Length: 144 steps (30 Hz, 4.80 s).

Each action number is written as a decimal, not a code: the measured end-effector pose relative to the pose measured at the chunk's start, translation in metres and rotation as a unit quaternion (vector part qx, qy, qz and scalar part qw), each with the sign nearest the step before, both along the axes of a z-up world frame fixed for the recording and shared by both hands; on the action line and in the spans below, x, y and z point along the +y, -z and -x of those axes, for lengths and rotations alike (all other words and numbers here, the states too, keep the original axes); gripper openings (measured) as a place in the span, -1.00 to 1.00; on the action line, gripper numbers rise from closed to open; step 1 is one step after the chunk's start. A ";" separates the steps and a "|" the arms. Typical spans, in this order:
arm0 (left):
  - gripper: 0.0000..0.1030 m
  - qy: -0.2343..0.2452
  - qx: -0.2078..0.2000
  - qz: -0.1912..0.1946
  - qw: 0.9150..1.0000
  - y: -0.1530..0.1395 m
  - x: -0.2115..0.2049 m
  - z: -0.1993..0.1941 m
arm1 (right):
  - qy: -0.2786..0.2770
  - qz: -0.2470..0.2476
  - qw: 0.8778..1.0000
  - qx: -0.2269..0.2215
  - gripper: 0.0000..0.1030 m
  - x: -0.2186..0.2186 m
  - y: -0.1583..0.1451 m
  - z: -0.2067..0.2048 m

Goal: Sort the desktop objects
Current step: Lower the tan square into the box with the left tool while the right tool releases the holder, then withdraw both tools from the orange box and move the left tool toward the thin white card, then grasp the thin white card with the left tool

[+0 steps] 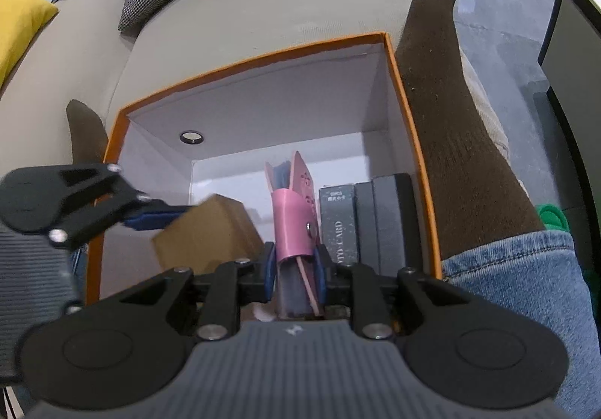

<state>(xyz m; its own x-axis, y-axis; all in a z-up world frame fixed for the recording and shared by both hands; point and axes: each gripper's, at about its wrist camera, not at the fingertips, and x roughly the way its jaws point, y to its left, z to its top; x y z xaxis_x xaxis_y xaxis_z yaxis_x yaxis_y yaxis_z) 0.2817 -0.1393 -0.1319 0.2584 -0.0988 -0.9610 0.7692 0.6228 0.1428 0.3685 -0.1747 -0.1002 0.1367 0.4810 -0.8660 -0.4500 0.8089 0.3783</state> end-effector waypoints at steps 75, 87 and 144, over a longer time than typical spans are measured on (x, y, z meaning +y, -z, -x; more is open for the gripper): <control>0.40 -0.352 -0.043 0.227 0.907 -0.074 0.204 0.088 | -0.239 0.157 0.951 -0.116 -0.25 0.119 0.009 0.030; 0.34 -0.379 -0.063 0.250 0.889 -0.092 0.218 0.108 | -0.273 0.073 0.937 -0.206 -0.20 0.118 -0.084 0.097; -0.86 -0.456 0.017 0.333 0.825 0.016 0.228 0.091 | -0.216 0.108 0.953 -0.184 -0.48 0.097 -0.024 0.068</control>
<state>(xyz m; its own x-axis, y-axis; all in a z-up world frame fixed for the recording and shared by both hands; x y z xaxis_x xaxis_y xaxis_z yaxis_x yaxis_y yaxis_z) 0.1902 0.0892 -0.1479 0.4912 -0.3879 -0.7799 -0.0661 0.8762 -0.4775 0.3002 -0.0779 -0.0765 0.2799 0.3766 -0.8831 -0.8288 0.5591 -0.0242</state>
